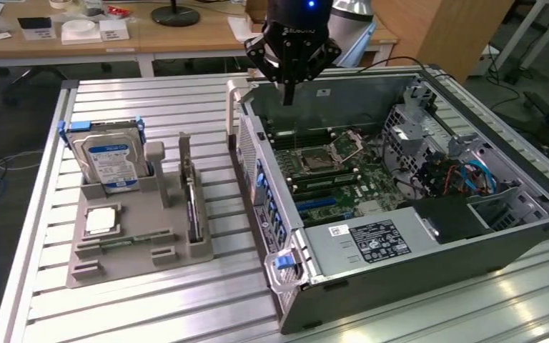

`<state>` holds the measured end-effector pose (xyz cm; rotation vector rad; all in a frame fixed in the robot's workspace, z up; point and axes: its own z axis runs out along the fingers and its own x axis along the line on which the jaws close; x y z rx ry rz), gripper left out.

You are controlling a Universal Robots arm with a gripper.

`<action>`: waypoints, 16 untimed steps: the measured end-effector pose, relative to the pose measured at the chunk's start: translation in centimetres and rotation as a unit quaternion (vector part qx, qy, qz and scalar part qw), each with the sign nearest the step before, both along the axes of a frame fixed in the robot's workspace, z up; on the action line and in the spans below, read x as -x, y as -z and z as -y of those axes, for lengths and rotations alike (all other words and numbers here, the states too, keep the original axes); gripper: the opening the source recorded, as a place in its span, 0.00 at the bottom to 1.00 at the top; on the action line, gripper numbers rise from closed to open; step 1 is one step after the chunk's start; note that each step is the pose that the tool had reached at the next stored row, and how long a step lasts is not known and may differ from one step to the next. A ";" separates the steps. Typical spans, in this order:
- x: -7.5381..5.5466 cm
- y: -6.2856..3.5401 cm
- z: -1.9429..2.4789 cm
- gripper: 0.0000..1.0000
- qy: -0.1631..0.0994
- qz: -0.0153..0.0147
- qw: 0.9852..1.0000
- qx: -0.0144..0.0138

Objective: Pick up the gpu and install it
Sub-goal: 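Reach for the gpu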

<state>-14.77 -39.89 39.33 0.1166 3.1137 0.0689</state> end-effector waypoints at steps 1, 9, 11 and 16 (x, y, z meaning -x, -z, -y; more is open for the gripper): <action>0.1 0.00 0.00 0.11 0.000 0.000 1.000 0.000; 0.8 0.00 0.03 0.11 0.000 0.000 1.000 0.000; 1.0 0.00 0.03 0.11 0.000 0.000 1.000 0.000; 1.2 0.00 0.03 0.11 0.000 0.000 1.000 0.000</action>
